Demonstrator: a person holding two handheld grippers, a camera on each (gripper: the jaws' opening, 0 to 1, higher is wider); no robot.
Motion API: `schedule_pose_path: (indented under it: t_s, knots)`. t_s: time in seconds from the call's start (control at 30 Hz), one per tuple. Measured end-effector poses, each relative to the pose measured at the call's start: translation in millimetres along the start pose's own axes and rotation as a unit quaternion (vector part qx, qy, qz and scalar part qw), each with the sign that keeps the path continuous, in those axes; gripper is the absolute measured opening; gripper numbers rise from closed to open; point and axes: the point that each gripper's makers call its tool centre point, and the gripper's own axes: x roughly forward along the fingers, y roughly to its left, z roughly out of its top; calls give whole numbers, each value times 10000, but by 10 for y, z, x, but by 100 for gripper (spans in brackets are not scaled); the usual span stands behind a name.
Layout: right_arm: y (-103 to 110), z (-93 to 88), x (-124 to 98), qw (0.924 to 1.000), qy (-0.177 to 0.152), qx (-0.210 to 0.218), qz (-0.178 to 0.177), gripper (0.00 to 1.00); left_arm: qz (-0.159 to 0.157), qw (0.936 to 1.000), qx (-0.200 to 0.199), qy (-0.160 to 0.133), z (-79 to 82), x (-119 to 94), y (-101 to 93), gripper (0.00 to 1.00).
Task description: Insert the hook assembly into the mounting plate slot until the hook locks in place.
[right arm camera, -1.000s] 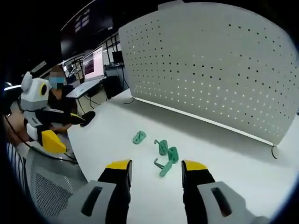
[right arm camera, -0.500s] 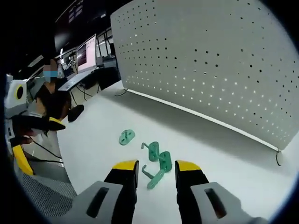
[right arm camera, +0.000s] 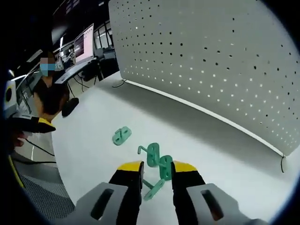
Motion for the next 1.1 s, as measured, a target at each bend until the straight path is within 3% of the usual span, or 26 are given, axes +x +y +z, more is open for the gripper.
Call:
schedule_pose_path:
  t_s: [0.33, 0.63, 1.0, 1.1]
  knots:
    - [-13, 48, 124, 9999, 154, -68, 37, 16, 13, 9996, -273, 25, -23, 16, 67, 98]
    - [-64, 5, 166, 9989, 467, 6, -30, 4, 44, 9990, -431, 52, -35, 21, 100, 98]
    - [-124, 0, 127, 9987, 454, 165, -143, 0, 38, 9994, -351, 35, -19, 22, 81, 98]
    - [-148, 41, 82, 9991, 321, 153, -233, 0, 35, 9994, -330, 35, -13, 15, 84, 98]
